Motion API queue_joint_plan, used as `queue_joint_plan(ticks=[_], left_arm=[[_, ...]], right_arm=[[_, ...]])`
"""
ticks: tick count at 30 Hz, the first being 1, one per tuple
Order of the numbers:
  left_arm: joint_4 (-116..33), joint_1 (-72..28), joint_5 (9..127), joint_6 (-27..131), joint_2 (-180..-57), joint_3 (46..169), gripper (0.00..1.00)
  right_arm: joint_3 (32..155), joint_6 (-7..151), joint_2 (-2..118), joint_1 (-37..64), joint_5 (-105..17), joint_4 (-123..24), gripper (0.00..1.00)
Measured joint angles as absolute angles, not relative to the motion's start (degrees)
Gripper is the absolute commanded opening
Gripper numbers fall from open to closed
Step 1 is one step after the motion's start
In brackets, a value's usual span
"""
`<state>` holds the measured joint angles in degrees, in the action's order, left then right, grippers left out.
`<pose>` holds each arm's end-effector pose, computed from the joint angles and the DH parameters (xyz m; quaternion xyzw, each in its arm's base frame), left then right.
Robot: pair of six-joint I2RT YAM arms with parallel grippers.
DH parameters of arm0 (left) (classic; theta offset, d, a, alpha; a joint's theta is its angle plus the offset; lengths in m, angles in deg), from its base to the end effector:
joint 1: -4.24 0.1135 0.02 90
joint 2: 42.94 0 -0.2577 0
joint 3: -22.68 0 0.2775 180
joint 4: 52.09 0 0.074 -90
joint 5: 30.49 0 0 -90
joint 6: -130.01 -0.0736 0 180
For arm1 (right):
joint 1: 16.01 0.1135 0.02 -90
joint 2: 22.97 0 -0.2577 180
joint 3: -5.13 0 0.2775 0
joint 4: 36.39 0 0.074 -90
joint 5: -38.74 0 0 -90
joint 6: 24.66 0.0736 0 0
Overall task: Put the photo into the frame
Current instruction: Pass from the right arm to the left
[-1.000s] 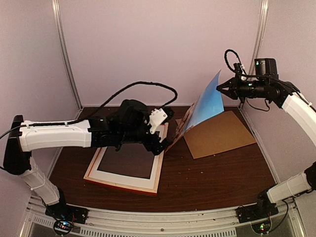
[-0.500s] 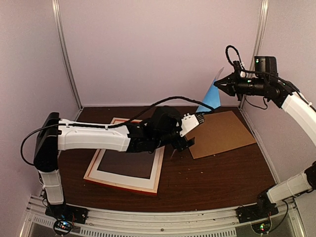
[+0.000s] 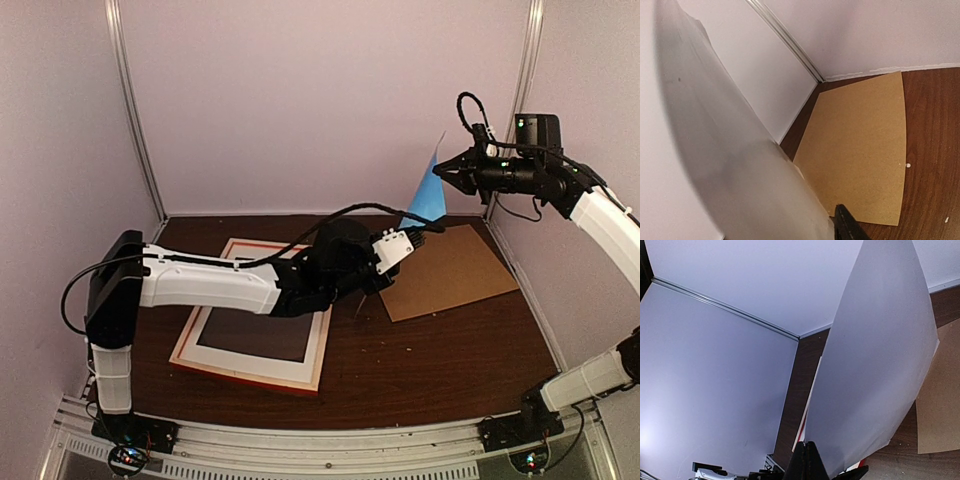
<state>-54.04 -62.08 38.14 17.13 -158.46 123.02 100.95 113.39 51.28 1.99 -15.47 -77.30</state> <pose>0.2405 -0.4816 0.2408 0.4589 0.6293 -0.0908 0.6206 0.3046 0.1442 0.4193 0.0296 0.7959 0.5101 0.3248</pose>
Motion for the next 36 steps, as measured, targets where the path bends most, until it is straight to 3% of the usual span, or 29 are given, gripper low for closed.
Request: queue_joint_plan(ticks=[9, 11, 17, 23, 26, 36], left_arm=[[-56.84, -61.08, 39.82, 17.48, -158.51, 123.02, 0.10], [-56.84, -60.64, 40.31, 17.85, -158.51, 123.02, 0.00], [-56.84, -60.25, 41.55, 18.79, -158.46, 123.00, 0.00], [-53.65, -60.05, 42.49, 22.36, -156.63, 122.89, 0.00], [-50.22, -59.40, 43.52, 26.16, -154.29, 122.91, 0.00], [-39.22, -50.13, 53.59, 45.83, -143.95, 123.63, 0.00]], right_arm=[[100.93, 113.57, 51.28, 1.97, -15.54, -76.77, 0.00], [100.93, 113.54, 51.28, 1.97, -15.56, -76.58, 0.00], [100.90, 113.54, 51.35, 1.95, -15.56, -76.42, 0.00], [100.93, 112.95, 52.09, 1.07, -14.97, -76.16, 0.39], [101.19, 112.04, 52.64, 0.24, -14.29, -76.49, 0.54], [111.64, 106.77, 53.54, -2.29, -12.96, -85.23, 0.82]])
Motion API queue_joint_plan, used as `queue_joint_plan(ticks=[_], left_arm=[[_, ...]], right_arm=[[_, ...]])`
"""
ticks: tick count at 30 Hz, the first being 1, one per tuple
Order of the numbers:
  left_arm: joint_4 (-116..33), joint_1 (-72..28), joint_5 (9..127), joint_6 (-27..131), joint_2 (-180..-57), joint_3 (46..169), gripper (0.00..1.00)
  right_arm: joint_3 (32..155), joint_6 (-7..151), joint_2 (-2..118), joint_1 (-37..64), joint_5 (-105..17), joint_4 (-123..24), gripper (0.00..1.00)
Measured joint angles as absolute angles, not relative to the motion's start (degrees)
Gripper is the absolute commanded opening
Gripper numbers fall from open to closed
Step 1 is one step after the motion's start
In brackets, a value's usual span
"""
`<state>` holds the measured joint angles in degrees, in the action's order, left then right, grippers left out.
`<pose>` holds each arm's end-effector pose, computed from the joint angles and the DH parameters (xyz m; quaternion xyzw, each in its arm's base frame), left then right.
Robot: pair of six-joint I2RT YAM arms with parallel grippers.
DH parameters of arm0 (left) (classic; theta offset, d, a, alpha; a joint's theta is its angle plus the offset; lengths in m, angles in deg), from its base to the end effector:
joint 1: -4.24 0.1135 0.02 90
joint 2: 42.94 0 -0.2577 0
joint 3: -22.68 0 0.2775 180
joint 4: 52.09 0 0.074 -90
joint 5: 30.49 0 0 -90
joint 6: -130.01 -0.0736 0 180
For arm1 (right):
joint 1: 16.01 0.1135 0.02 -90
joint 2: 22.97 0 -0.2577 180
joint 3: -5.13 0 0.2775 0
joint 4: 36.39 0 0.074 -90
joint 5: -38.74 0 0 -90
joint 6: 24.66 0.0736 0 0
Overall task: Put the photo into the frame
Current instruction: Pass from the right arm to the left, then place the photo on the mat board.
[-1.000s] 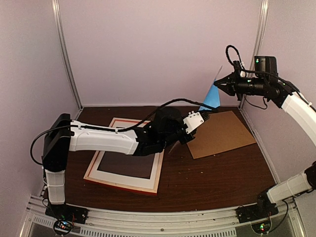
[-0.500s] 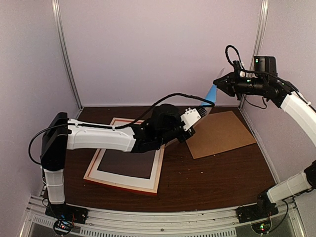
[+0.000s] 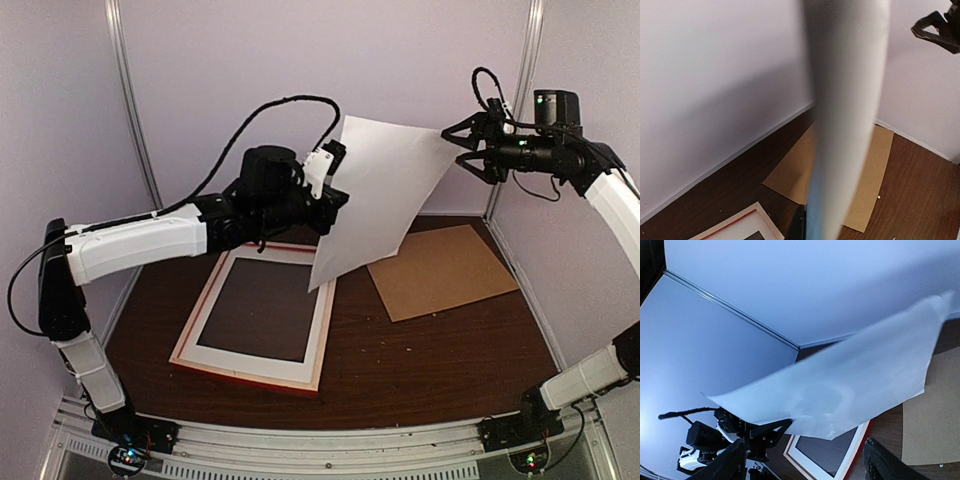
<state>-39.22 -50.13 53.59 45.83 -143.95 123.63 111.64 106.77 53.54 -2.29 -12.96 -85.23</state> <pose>0.2917 -0.3940 0.3332 0.2918 0.7253 -0.2770 0.5585 0.3048 0.1214 0.4603 -0.0013 0.7917 0.4909 0.3637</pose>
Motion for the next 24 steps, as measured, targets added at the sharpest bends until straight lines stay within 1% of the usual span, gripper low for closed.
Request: queue_joint_plan(ticks=[5, 11, 20, 24], left_arm=[[-32.08, -46.41, 58.60, 51.58, -139.49, 125.51, 0.00], [-19.84, -46.30, 63.43, 52.98, -134.86, 129.91, 0.00], [2.02, -45.32, 70.18, 52.87, -123.56, 135.13, 0.00], [9.74, -40.91, 75.82, 54.27, -120.08, 136.36, 0.00]], right_arm=[[116.58, 103.75, 53.19, -4.59, -12.28, -89.10, 0.83], [117.25, 101.17, 52.90, -6.77, -12.00, -91.24, 0.83], [112.62, 96.12, 54.54, -7.03, -12.54, -92.05, 0.83], [109.56, 94.94, 55.22, -7.03, -13.68, -91.92, 0.83]])
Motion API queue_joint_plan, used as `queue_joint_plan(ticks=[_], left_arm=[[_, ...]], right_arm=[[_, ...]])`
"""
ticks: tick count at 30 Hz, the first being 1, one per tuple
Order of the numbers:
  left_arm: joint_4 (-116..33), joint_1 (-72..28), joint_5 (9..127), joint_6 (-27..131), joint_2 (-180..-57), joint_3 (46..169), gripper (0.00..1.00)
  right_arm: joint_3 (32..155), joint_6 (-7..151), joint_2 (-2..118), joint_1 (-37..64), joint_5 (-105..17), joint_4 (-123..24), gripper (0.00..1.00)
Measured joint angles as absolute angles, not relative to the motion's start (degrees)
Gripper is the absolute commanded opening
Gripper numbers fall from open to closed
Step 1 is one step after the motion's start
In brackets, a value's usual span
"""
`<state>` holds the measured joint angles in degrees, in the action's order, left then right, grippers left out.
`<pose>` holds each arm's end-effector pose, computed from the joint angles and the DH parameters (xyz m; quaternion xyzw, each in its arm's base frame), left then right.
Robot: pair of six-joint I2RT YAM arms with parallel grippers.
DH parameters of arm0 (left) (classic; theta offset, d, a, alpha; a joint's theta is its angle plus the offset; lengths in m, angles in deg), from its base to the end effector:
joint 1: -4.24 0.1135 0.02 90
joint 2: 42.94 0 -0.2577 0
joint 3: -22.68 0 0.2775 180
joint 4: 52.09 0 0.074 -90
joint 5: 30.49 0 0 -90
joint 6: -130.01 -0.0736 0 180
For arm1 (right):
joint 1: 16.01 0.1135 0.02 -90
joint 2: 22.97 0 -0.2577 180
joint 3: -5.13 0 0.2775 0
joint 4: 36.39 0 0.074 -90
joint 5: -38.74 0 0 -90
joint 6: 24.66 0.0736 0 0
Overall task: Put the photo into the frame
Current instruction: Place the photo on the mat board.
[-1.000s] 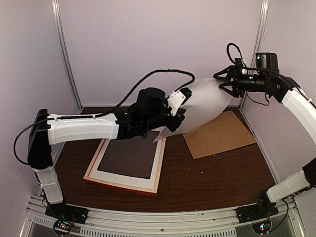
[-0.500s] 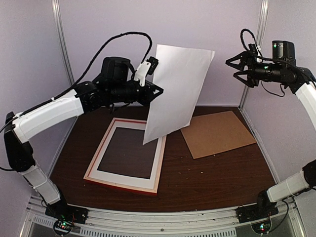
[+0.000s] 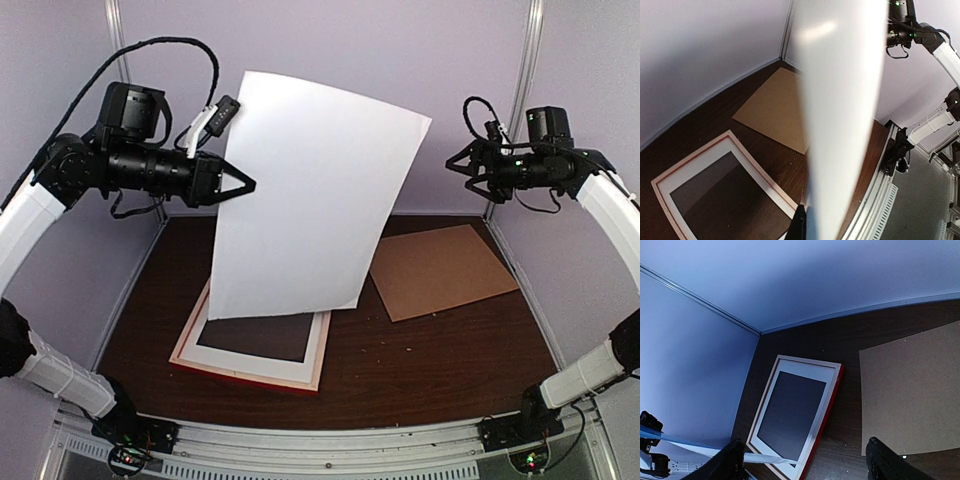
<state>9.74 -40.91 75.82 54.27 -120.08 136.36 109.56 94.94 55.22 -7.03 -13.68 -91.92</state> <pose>0.2085 -0.2389 0.4682 0.2959 0.7858 -0.3666 0.4008 0.3205 0.0961 0.4237 -0.0139 0.8329 0.4204 0.3597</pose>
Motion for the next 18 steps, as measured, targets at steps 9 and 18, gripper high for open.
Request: queue_joint_plan(ticks=[9, 18], left_arm=[[18.92, -19.33, 98.86, 58.03, -124.08, 129.95, 0.00], [24.47, -11.44, 107.17, 54.75, -139.58, 127.55, 0.00]], right_arm=[[102.22, 95.34, 55.13, -7.06, -14.05, -87.51, 0.82], [96.69, 96.87, 56.27, -7.06, -13.00, -81.06, 0.82]])
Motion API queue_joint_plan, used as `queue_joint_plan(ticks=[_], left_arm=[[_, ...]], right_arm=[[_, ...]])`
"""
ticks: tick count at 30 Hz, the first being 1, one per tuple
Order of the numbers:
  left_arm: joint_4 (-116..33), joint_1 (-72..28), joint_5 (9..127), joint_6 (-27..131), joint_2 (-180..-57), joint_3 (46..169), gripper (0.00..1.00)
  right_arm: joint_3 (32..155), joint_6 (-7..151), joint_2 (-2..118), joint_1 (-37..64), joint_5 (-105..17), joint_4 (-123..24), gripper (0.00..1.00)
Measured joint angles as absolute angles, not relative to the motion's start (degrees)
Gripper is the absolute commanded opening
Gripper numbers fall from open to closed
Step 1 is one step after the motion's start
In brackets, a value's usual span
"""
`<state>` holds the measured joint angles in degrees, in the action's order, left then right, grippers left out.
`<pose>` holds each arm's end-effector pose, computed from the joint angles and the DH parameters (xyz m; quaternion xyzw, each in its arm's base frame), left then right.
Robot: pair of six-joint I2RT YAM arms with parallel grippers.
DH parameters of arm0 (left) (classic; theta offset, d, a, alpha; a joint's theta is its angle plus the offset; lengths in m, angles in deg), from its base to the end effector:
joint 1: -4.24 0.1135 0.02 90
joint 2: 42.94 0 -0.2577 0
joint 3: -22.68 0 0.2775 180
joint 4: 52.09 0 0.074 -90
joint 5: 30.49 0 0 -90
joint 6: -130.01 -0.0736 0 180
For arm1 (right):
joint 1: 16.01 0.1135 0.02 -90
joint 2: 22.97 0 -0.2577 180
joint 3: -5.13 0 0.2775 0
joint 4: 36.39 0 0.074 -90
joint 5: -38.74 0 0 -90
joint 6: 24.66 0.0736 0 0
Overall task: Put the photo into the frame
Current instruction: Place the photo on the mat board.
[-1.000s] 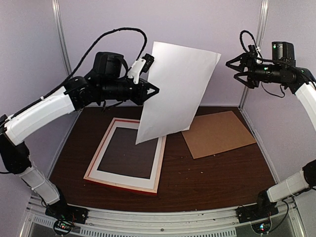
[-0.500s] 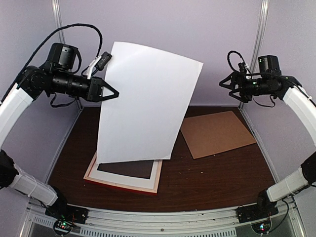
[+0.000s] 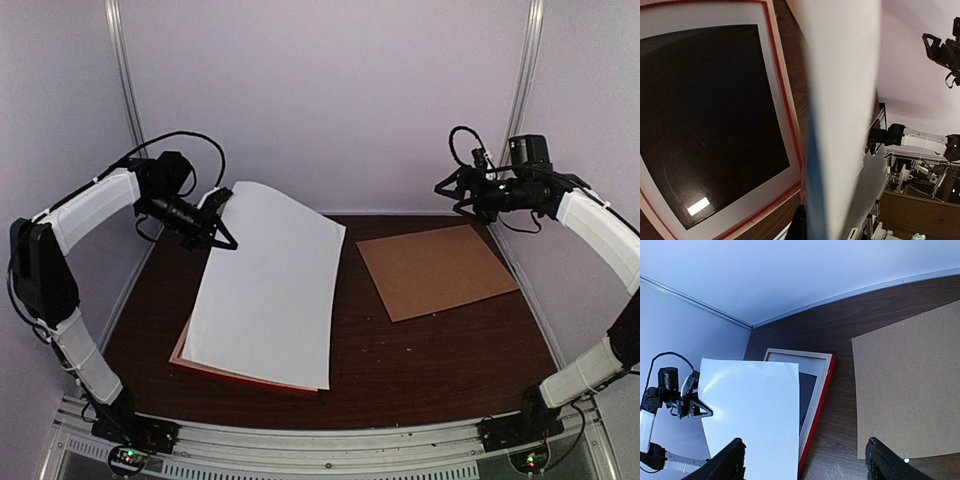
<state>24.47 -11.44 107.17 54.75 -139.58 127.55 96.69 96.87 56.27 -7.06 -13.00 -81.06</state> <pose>0.3416 -0.1524 0.2944 0.0833 0.8978 -0.4280 0.0618 0.3429 0.1001 0.3554 0.0071 0.8426 0.4270 0.3281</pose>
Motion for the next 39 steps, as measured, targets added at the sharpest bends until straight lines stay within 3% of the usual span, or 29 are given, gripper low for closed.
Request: queue_joint_plan(ticks=[9, 39], left_arm=[[30.13, -10.11, 103.38, 49.83, -150.75, 131.77, 0.00], [34.11, -5.83, 98.86, 46.38, -167.91, 145.89, 0.00]], right_arm=[[92.60, 98.57, 59.50, -7.03, -11.36, -76.16, 0.82], [89.65, 99.47, 63.96, -6.36, -10.12, -71.07, 0.81]])
